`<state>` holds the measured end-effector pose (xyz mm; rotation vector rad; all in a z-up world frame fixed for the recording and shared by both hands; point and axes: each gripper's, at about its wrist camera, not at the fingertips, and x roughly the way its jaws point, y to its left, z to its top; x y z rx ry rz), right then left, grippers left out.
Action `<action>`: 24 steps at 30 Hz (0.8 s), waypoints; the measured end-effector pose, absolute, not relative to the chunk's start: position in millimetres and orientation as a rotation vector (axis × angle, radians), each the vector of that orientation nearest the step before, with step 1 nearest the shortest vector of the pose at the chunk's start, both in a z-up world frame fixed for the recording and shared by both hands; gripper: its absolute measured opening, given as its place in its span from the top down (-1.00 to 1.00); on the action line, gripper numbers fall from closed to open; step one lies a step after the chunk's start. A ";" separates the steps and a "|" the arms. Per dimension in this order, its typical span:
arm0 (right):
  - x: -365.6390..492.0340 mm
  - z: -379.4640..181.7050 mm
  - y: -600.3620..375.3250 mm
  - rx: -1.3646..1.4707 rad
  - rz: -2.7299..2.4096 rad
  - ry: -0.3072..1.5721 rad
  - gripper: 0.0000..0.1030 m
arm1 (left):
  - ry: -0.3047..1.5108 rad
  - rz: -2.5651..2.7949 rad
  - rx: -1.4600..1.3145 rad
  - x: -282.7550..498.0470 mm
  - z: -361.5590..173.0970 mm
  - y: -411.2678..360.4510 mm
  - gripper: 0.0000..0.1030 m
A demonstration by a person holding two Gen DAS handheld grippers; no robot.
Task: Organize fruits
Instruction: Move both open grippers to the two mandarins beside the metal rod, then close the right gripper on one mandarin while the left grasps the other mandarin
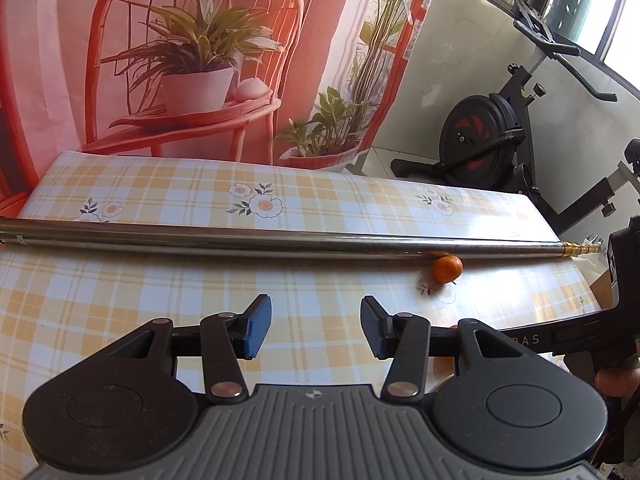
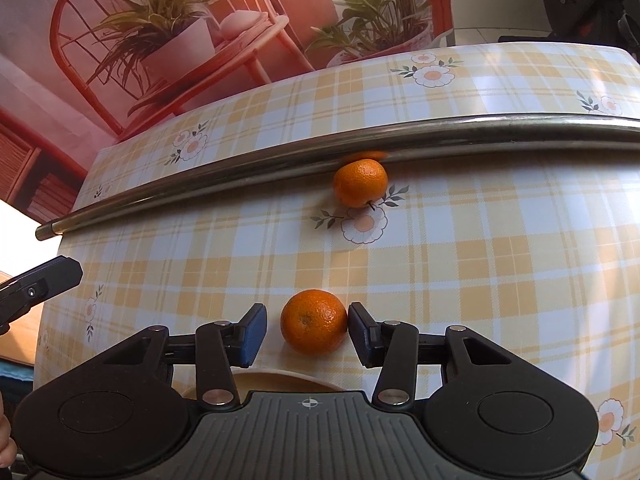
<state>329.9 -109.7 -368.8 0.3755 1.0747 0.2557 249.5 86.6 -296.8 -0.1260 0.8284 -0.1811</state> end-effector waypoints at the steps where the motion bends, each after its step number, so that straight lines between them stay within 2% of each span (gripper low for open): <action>1: 330.0 -369.8 -109.2 0.369 0.250 1.080 0.25 | 0.830 -0.181 -0.123 249.6 -297.4 85.9 -0.01; 2: 330.1 -371.0 -109.3 0.362 0.244 1.084 0.33 | 0.832 -0.180 -0.117 250.1 -298.0 84.7 -0.01; 11: 309.1 -364.5 -126.7 0.404 0.242 1.011 0.35 | 0.836 -0.249 -0.054 259.8 -301.4 57.4 -0.01; 18: 275.4 -358.5 -163.8 0.451 0.185 0.920 0.35 | 0.836 -0.367 -0.006 288.3 -313.9 3.0 -0.01; 24: 253.8 -358.7 -202.8 0.497 0.121 0.872 0.35 | 0.923 -0.391 -0.151 321.7 -335.7 -28.6 -0.01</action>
